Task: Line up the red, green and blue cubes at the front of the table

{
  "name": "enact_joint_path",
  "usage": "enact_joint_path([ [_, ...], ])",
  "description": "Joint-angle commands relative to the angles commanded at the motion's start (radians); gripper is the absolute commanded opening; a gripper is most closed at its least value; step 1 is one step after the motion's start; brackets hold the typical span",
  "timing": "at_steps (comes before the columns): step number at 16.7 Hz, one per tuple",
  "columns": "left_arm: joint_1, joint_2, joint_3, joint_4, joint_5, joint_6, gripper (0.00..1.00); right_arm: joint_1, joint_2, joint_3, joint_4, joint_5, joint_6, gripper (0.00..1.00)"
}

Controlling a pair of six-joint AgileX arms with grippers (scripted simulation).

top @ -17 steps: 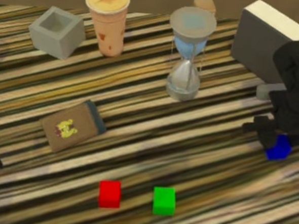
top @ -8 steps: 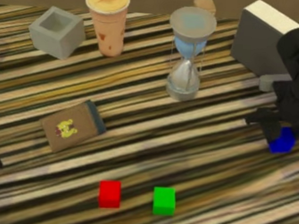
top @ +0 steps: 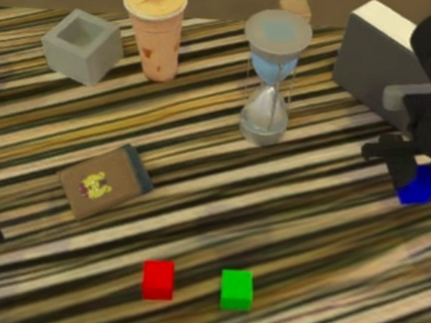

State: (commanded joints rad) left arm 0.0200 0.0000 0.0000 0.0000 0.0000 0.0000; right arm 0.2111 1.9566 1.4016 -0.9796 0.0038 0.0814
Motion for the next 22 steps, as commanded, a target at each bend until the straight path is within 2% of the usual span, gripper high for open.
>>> enact_joint_path([
  [4, 0.0, 0.0, 0.0, 0.0, 0.0, 0.0, 1.0, 0.062, -0.019, -0.014, -0.006, 0.001, 0.069, 0.0],
  [12, 0.0, 0.0, 0.0, 0.0, 0.0, 0.0, 1.0, 0.411, -0.145, -0.131, -0.034, 0.016, 0.527, 0.0],
  [15, 0.0, 0.0, 0.0, 0.0, 0.0, 0.0, 1.0, 0.508, -0.191, -0.166, -0.036, 0.022, 0.64, 0.0],
  [22, 0.0, 0.0, 0.0, 0.0, 0.0, 0.0, 1.0, 0.526, -0.193, -0.18, -0.017, 0.021, 0.662, 0.0],
])
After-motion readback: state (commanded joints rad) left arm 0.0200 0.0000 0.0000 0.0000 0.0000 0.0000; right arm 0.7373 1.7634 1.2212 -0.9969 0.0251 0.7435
